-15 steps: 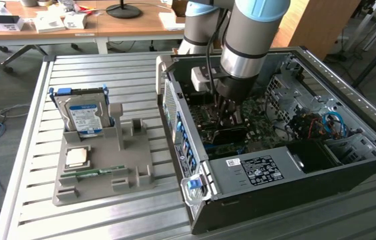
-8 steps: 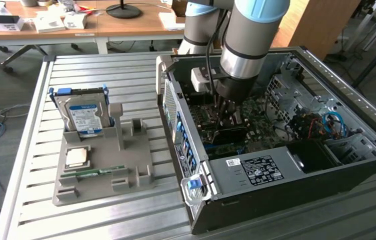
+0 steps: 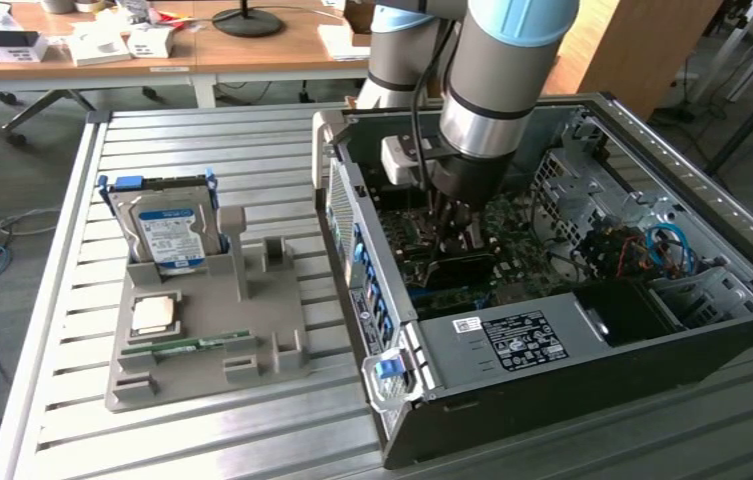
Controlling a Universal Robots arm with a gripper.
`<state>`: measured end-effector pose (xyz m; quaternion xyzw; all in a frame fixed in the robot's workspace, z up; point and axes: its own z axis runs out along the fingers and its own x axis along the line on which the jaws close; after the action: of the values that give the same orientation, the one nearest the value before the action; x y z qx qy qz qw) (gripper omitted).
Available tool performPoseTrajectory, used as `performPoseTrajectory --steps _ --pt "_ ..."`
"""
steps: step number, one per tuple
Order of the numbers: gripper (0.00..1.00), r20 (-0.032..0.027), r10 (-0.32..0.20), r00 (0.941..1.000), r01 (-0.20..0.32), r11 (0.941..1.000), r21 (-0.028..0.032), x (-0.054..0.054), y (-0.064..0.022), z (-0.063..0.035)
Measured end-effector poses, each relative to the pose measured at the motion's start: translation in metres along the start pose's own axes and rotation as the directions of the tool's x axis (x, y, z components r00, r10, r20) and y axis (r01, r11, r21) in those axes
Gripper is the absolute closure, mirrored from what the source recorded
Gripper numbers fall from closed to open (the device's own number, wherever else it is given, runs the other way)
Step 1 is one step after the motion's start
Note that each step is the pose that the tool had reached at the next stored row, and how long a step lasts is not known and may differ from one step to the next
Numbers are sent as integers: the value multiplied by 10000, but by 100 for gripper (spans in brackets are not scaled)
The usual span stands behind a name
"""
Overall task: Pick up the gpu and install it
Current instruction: 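Press down on the gpu until it lock into place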
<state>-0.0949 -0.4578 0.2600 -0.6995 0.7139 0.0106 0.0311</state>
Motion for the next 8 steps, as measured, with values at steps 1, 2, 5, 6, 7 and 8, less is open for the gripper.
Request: performPoseTrajectory --steps 1,2,5,6,7,8 --pt "89 4 0 10000 0 10000 5 0 1 2" --pt "89 12 -2 10000 2 10000 7 0 2 3" --pt "89 37 -3 10000 3 10000 8 1 3 4" --pt "89 41 -3 10000 3 10000 8 1 3 6" --pt "89 41 -2 10000 2 10000 7 1 3 6" --pt "89 42 -3 10000 3 10000 6 1 3 7"
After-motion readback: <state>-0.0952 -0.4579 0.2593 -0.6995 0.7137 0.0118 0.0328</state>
